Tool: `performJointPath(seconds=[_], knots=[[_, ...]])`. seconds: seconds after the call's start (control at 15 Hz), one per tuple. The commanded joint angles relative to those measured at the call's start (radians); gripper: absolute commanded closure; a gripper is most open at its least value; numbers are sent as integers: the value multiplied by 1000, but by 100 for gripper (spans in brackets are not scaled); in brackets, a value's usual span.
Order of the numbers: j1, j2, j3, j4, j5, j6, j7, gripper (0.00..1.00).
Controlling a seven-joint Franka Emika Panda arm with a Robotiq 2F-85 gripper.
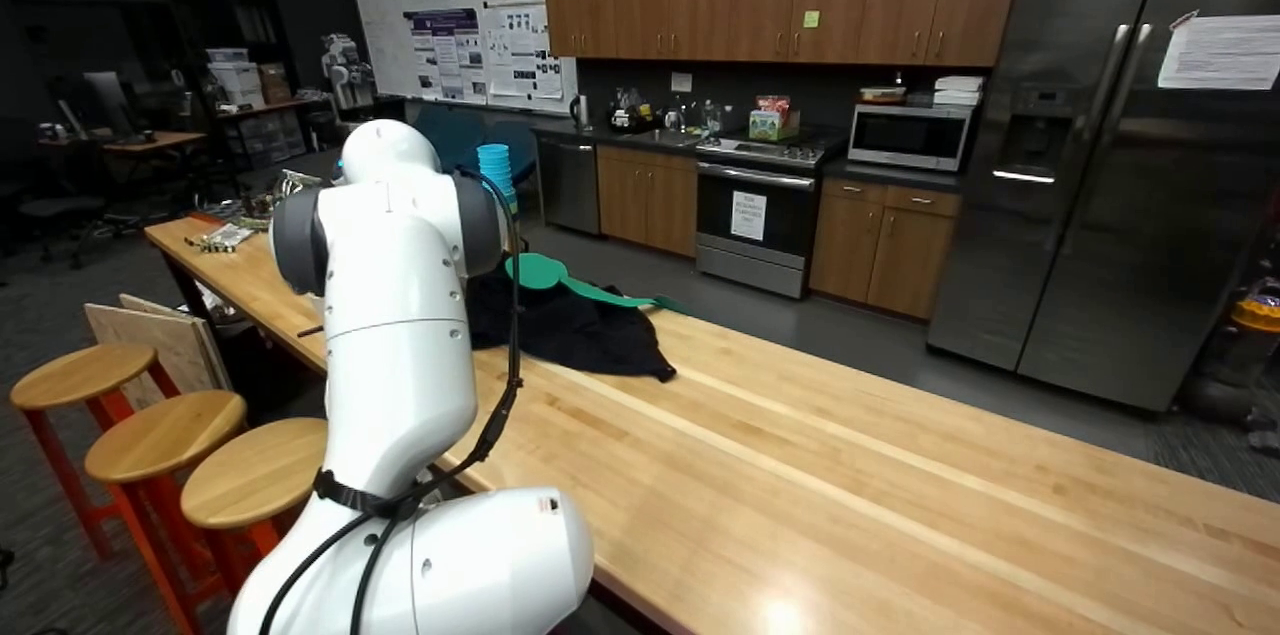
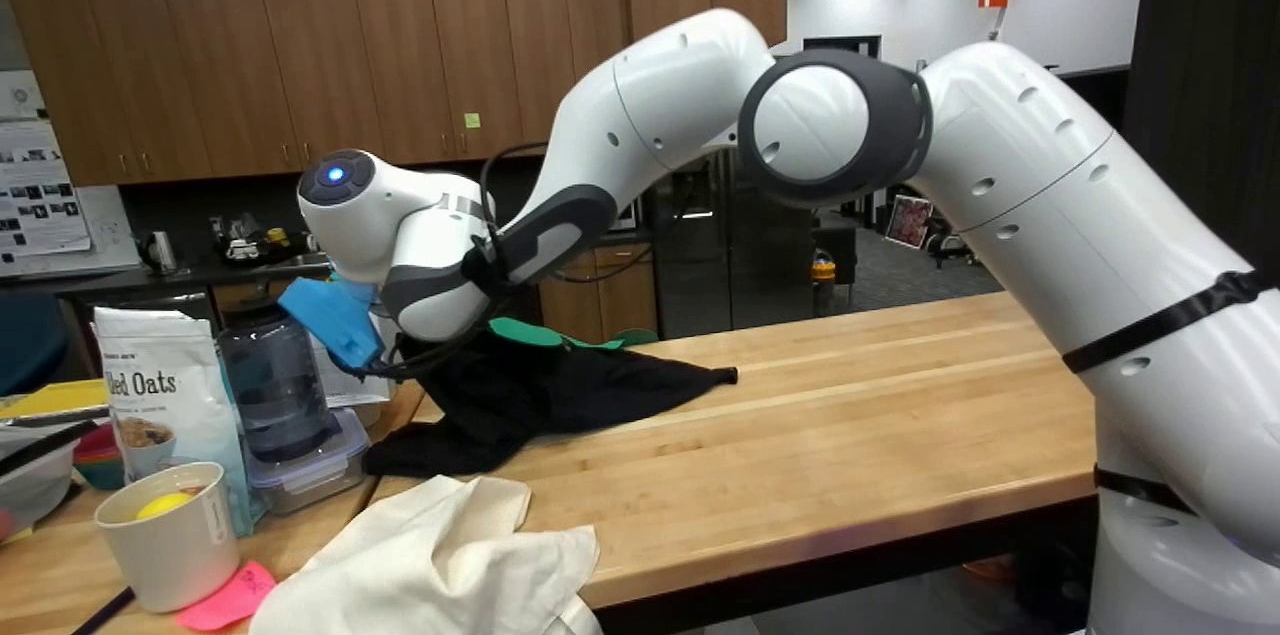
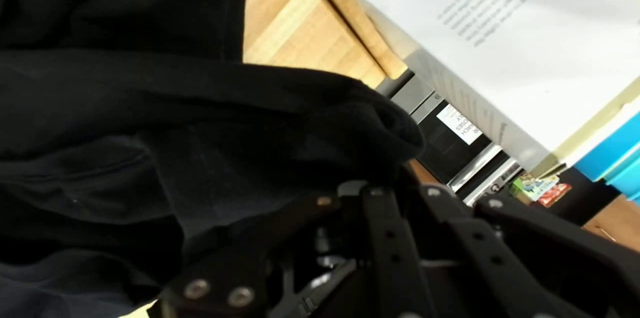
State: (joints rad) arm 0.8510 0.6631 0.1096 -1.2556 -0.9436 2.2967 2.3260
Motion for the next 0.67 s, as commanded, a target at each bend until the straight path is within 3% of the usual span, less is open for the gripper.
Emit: performJointPath(seconds=[0.0,0.07,0.27,0.6], knots=[[16,62,-20,147,-14,-49,-37,63],[5,28,-8,65,0,-18,-20,83],[5,46,-12,112,0,-29,-32,64],[6,52,-12,118,0,-31,-34,63]])
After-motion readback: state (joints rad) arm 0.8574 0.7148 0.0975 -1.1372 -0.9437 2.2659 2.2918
